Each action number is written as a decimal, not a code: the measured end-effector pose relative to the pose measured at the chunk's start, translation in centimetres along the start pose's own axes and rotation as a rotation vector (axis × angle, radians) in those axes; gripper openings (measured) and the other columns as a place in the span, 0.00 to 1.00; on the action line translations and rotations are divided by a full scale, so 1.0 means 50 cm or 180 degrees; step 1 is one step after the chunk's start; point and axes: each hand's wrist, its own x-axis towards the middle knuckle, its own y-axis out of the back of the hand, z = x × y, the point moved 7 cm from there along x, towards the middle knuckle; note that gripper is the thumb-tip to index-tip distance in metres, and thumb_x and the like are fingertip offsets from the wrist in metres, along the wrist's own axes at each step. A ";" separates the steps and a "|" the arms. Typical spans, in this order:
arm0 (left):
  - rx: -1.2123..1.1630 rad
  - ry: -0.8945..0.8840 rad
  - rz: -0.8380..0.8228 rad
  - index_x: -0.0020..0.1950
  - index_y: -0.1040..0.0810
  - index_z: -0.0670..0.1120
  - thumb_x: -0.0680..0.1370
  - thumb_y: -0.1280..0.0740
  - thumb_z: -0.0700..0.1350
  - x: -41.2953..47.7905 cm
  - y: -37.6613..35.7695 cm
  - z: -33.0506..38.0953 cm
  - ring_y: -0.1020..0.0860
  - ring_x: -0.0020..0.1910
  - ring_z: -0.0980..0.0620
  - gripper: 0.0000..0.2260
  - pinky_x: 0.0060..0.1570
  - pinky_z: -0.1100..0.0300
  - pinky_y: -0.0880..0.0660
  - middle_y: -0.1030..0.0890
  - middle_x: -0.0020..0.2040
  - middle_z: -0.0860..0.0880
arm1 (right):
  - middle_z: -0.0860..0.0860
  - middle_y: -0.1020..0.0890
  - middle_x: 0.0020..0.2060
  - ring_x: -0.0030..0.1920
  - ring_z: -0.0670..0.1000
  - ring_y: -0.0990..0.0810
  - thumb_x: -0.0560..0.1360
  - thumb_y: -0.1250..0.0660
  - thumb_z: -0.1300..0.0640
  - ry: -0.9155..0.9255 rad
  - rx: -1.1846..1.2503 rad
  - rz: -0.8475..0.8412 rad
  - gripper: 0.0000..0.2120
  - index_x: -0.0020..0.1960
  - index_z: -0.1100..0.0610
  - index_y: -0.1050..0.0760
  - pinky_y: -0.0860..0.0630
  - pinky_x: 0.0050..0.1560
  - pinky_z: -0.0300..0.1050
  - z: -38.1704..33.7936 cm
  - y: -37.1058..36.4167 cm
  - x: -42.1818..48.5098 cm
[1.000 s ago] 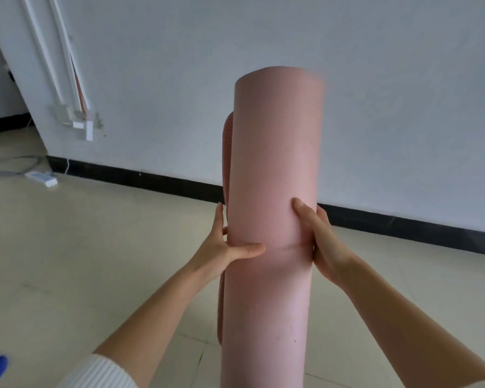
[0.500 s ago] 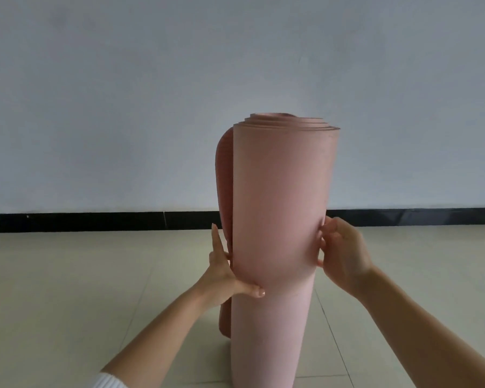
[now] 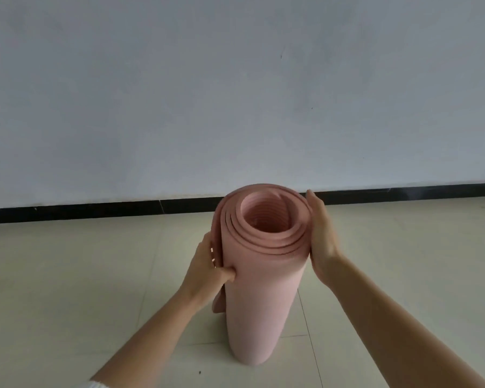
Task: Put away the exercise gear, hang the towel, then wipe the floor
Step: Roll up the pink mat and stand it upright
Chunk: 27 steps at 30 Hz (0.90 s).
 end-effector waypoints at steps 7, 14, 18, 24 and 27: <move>-0.0465 0.0691 -0.0423 0.65 0.32 0.56 0.69 0.36 0.52 -0.096 -0.015 0.168 0.22 0.52 0.57 0.24 0.45 0.63 0.25 0.21 0.55 0.51 | 0.52 0.26 0.57 0.54 0.54 0.23 0.75 0.37 0.39 -0.0947 -0.1793 -0.0255 0.27 0.68 0.46 0.44 0.22 0.56 0.54 -0.038 0.003 -0.073; 0.1136 0.1190 -0.0014 0.76 0.42 0.48 0.75 0.38 0.63 -0.111 0.010 0.169 0.30 0.69 0.49 0.35 0.68 0.54 0.34 0.30 0.70 0.50 | 0.53 0.31 0.69 0.68 0.56 0.30 0.68 0.52 0.25 -0.1635 -0.1956 -0.1265 0.41 0.75 0.43 0.50 0.36 0.70 0.57 -0.030 0.001 -0.090; 0.1462 0.0964 0.0122 0.70 0.32 0.50 0.73 0.35 0.61 -0.096 0.033 0.176 0.21 0.53 0.52 0.28 0.50 0.62 0.26 0.20 0.56 0.52 | 0.53 0.28 0.68 0.65 0.58 0.28 0.75 0.54 0.30 -0.1691 -0.2470 -0.1367 0.35 0.76 0.45 0.53 0.34 0.68 0.55 -0.041 -0.003 -0.081; 0.2015 0.1050 -0.0076 0.68 0.31 0.50 0.71 0.35 0.66 -0.052 0.036 0.186 0.19 0.47 0.49 0.31 0.44 0.59 0.23 0.18 0.50 0.51 | 0.55 0.20 0.49 0.48 0.58 0.20 0.78 0.54 0.35 -0.2145 -0.3857 -0.0945 0.26 0.67 0.52 0.45 0.23 0.52 0.55 -0.060 -0.009 -0.059; 0.1971 0.1230 -0.0092 0.64 0.27 0.48 0.72 0.30 0.54 -0.039 0.034 0.199 0.20 0.47 0.50 0.23 0.42 0.64 0.28 0.18 0.51 0.51 | 0.53 0.21 0.47 0.47 0.56 0.21 0.78 0.49 0.36 -0.2344 -0.3761 -0.0925 0.25 0.63 0.55 0.39 0.23 0.50 0.52 -0.077 -0.009 -0.058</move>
